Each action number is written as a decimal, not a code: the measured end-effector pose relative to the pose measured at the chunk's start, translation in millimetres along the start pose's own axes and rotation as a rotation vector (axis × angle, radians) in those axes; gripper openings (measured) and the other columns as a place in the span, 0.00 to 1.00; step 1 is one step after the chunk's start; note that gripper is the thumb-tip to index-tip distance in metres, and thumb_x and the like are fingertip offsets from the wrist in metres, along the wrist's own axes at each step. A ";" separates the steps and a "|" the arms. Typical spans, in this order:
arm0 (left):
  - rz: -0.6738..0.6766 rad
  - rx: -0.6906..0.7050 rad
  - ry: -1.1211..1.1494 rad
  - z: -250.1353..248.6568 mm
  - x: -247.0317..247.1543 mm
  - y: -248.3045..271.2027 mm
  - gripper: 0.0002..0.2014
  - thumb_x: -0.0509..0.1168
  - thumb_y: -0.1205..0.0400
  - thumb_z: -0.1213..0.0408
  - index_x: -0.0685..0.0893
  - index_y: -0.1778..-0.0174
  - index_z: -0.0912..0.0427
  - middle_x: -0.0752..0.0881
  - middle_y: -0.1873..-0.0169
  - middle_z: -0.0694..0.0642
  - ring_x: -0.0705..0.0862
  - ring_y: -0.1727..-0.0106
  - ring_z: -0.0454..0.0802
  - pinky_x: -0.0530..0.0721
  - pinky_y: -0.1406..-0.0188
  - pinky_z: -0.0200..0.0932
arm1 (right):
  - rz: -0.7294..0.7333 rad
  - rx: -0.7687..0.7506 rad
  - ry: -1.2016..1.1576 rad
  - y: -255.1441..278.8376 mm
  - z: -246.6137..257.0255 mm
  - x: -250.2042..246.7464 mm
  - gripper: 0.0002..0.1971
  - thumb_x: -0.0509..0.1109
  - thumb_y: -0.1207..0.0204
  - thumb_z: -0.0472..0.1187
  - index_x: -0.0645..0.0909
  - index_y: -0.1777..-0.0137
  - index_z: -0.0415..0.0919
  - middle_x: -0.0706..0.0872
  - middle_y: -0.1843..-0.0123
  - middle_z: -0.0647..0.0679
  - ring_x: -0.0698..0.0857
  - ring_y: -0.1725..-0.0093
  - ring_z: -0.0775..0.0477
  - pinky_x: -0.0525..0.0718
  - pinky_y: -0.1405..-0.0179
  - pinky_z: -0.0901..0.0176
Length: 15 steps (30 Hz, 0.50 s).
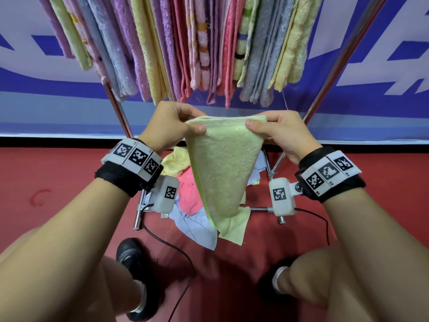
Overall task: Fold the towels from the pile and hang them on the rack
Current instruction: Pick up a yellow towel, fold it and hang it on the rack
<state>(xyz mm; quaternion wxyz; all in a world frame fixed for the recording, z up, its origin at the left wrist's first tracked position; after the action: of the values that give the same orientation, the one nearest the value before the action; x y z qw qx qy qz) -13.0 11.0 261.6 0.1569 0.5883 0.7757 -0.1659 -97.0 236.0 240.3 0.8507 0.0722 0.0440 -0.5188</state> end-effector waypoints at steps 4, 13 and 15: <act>0.010 0.010 0.044 -1.9 5.4 3.4 0.14 0.75 0.25 0.80 0.91 0.51 0.57 0.92 0.60 0.52 0.90 0.58 0.39 0.87 0.53 0.35 | -0.121 -0.019 -0.055 -0.7 0.2 -7.7 0.08 0.85 0.30 0.34 0.89 0.57 0.36 0.94 0.62 0.47 0.92 0.61 0.52 0.88 0.60 0.62; 0.289 0.105 -0.066 -11.3 29.1 9.9 0.27 0.58 0.26 0.90 0.90 0.52 0.52 0.92 0.52 0.53 0.90 0.51 0.47 0.85 0.52 0.39 | -0.205 0.008 -0.029 -3.6 -8.2 -13.0 0.11 0.89 0.34 0.38 0.87 0.61 0.42 0.94 0.54 0.36 0.93 0.56 0.46 0.92 0.53 0.50; 0.338 0.048 -0.078 -9.6 35.7 12.7 0.32 0.56 0.28 0.91 0.91 0.48 0.50 0.92 0.49 0.46 0.89 0.46 0.39 0.86 0.45 0.35 | -0.223 0.012 0.010 -4.3 -9.9 -13.0 0.13 0.90 0.35 0.40 0.86 0.61 0.42 0.94 0.53 0.35 0.93 0.56 0.45 0.92 0.54 0.49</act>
<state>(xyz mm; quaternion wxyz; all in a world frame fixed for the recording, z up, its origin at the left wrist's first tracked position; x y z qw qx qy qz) -10.4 49.2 253.6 0.1984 0.7072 0.6548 -0.1784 -106.8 247.1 232.2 0.7871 0.0743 0.0529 -0.6100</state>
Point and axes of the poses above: each hand's wrist, its own y-axis away from the middle knuckle, its own x-axis out of the palm, z = x × y, the point moved 8 cm from there along -y, towards the middle knuckle
